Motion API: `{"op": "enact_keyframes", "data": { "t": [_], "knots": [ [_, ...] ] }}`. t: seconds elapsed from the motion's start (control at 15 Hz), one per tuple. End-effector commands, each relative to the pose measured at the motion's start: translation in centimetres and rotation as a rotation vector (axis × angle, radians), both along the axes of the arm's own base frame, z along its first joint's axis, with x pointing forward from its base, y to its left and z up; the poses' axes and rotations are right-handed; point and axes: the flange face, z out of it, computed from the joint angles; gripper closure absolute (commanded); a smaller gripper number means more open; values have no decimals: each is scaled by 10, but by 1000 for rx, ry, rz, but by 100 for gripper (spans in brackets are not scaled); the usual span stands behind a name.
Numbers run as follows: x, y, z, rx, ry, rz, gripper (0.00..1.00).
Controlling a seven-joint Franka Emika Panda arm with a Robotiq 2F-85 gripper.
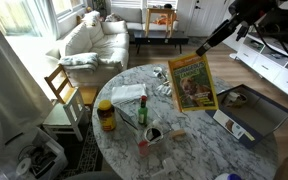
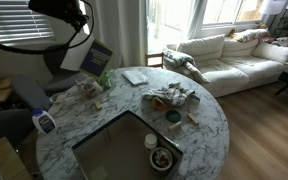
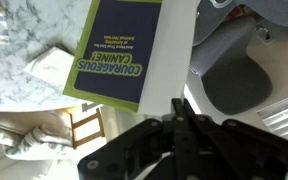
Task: Put the yellow book in the storage box
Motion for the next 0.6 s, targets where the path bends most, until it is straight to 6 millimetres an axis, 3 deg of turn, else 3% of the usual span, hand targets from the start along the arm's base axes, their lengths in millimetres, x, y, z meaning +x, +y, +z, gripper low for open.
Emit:
{"op": "enact_keyframes", "data": {
  "t": [0.0,0.27,0.53],
  "knots": [
    [4,28,25,65,-94,156,100],
    [8,55,25,103,-144,326,100],
    [20,66,6,70,-156,429,100]
  ]
}}
